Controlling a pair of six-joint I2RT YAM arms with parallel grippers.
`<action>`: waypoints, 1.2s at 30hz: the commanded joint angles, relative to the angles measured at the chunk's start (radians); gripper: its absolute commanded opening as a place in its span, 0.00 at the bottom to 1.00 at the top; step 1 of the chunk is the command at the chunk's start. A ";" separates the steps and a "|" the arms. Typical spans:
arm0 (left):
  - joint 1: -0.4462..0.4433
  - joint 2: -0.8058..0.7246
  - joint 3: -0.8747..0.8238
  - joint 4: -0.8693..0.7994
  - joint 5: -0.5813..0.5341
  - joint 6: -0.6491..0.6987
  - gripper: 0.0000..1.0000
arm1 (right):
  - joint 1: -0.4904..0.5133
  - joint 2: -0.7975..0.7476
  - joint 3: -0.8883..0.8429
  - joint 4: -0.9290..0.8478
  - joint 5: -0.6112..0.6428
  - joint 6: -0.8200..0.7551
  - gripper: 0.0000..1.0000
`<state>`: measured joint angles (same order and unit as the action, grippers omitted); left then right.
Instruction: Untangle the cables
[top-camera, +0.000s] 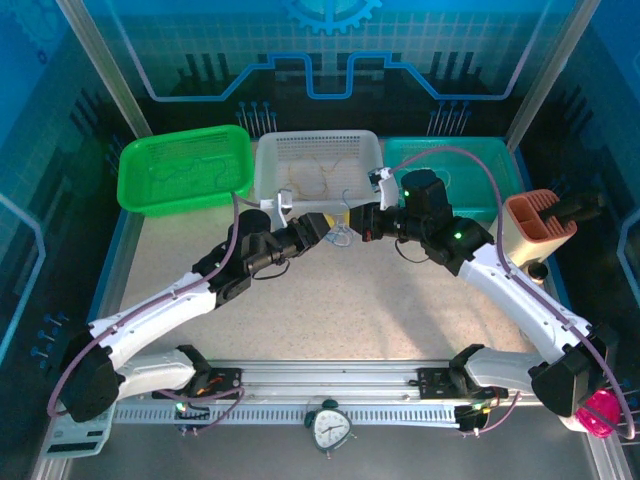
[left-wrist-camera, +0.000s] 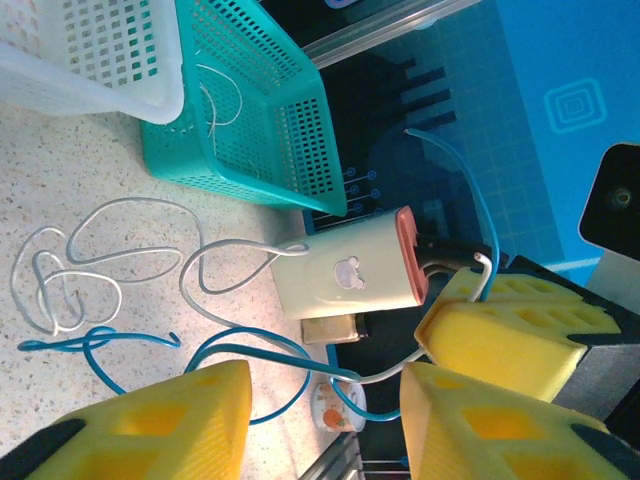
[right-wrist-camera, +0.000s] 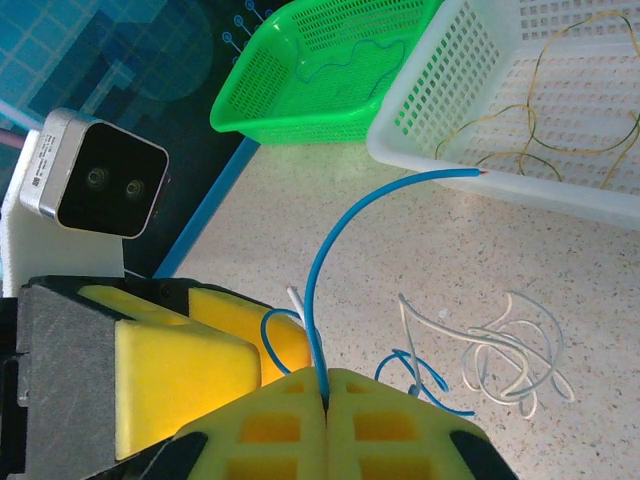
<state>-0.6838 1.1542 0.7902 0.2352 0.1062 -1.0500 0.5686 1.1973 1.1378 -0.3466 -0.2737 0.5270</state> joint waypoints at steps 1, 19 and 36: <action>-0.006 0.000 0.034 0.020 -0.026 0.033 0.41 | 0.003 -0.008 -0.010 0.014 -0.015 0.007 0.00; -0.006 0.032 0.043 0.036 -0.037 0.051 0.40 | 0.014 -0.006 -0.031 0.037 -0.027 0.028 0.00; -0.006 0.029 0.035 0.029 -0.057 0.071 0.04 | 0.018 -0.027 -0.052 0.037 -0.001 0.033 0.00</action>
<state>-0.6838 1.1904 0.8055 0.2451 0.0727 -1.0103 0.5777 1.1950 1.0939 -0.3210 -0.2848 0.5533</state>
